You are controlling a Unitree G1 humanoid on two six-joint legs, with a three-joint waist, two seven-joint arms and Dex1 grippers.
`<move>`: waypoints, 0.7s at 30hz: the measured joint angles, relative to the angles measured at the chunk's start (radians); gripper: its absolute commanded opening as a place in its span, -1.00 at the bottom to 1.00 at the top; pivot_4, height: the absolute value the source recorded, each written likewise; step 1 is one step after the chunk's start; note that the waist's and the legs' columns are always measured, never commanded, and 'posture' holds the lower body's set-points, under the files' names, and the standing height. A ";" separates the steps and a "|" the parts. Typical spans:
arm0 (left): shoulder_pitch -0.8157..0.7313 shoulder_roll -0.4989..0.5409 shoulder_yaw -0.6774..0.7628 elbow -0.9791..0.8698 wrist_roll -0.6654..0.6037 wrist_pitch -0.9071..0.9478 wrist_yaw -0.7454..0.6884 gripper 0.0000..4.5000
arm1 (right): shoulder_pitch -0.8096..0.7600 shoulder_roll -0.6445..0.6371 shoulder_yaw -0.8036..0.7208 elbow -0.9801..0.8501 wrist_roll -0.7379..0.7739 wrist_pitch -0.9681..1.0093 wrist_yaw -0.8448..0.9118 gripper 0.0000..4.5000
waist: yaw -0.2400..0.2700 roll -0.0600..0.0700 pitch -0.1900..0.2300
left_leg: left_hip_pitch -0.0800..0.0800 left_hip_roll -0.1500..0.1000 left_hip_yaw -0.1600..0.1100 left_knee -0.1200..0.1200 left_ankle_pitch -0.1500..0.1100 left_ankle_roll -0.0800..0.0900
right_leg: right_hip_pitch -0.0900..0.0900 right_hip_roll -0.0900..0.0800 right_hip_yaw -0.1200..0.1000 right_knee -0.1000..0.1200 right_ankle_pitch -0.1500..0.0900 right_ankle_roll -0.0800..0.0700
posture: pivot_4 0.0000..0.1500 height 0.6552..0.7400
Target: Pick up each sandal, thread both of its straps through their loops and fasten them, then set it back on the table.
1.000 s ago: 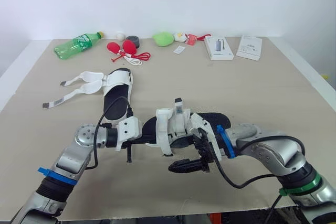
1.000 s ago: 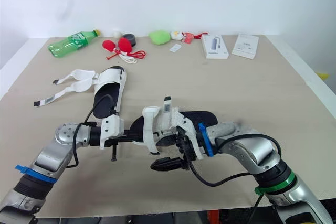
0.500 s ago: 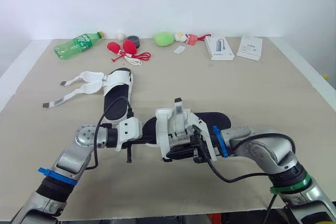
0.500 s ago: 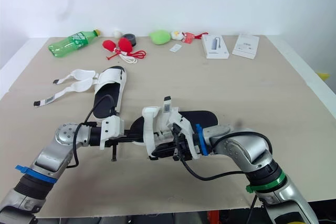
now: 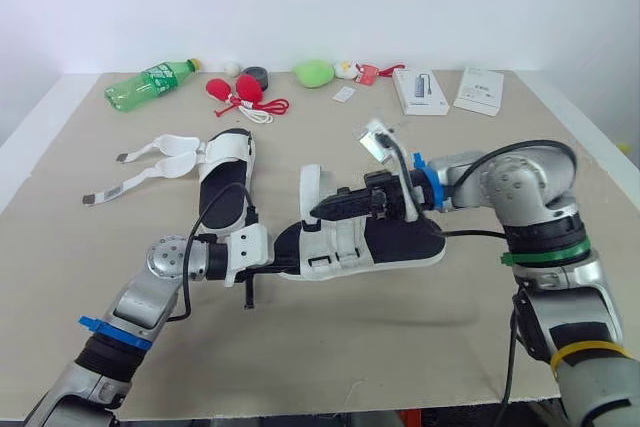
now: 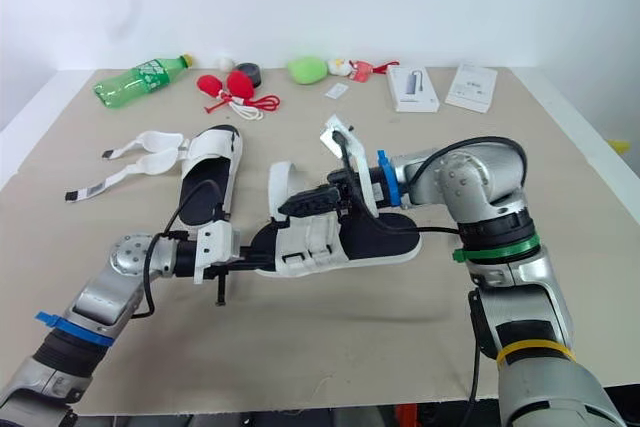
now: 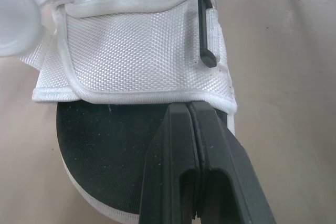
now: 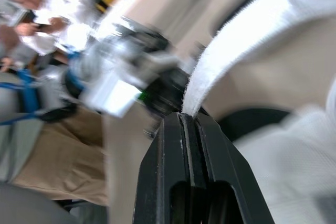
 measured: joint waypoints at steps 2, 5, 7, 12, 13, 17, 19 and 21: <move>0.000 -0.001 0.000 0.000 0.001 -0.001 0.001 -1.00 | 0.000 0.004 0.018 0.021 -0.017 0.002 -0.002 -0.93 | 0.000 0.001 0.000 | 0.000 0.000 0.000 -0.001 0.000 0.000 | 0.000 0.000 0.000 0.000 0.000 0.000 | 1.00 1.00; 0.006 -0.002 0.001 0.000 0.003 -0.008 0.004 -1.00 | -0.002 0.004 0.041 0.026 -0.035 0.036 0.012 -0.93 | -0.001 0.001 0.000 | 0.000 0.000 0.000 0.000 0.000 0.000 | 0.000 0.000 0.000 0.000 0.000 0.000 | 1.00 1.00; 0.010 -0.002 0.002 0.000 0.003 -0.013 0.009 -1.00 | -0.002 0.004 0.045 0.026 -0.037 0.045 0.020 -0.93 | -0.001 0.001 0.000 | 0.000 0.000 0.000 0.000 0.000 0.000 | 0.000 0.000 0.000 0.000 0.000 0.000 | 1.00 1.00; 0.013 -0.002 0.002 -0.001 0.005 -0.017 0.012 -1.00 | -0.002 0.004 0.047 0.025 -0.037 0.087 0.023 -0.93 | -0.001 0.001 0.000 | 0.000 0.000 0.000 -0.001 0.000 0.000 | 0.000 0.000 0.000 0.000 0.000 0.000 | 1.00 1.00; 0.013 -0.001 0.002 -0.002 0.007 -0.018 0.012 -1.00 | 0.000 0.004 0.047 0.023 -0.037 0.100 0.023 -0.93 | -0.001 0.001 0.000 | 0.000 0.000 0.000 -0.001 0.000 0.000 | 0.000 0.000 0.000 0.000 0.000 0.000 | 1.00 1.00; 0.017 -0.001 0.002 -0.006 0.010 -0.018 0.020 -1.00 | 0.049 0.012 0.047 0.004 -0.045 0.113 0.017 -0.93 | -0.001 0.001 0.000 | 0.000 0.000 0.000 -0.001 0.000 0.000 | 0.000 0.000 0.000 0.000 0.000 0.000 | 1.00 1.00; 0.019 -0.001 0.002 -0.007 0.011 -0.018 0.023 -1.00 | 0.049 0.017 0.046 0.005 -0.054 0.109 0.013 -0.93 | -0.001 0.001 0.000 | 0.001 0.000 0.000 0.000 0.000 0.000 | 0.000 0.000 0.000 0.000 0.000 0.000 | 1.00 1.00; 0.019 -0.001 0.002 -0.008 0.011 -0.018 0.023 -1.00 | 0.049 0.021 0.045 0.007 -0.057 0.105 0.010 -0.93 | -0.002 0.001 0.000 | 0.001 0.000 0.000 0.000 0.000 0.000 | 0.000 0.000 0.000 0.000 0.000 0.000 | 1.00 1.00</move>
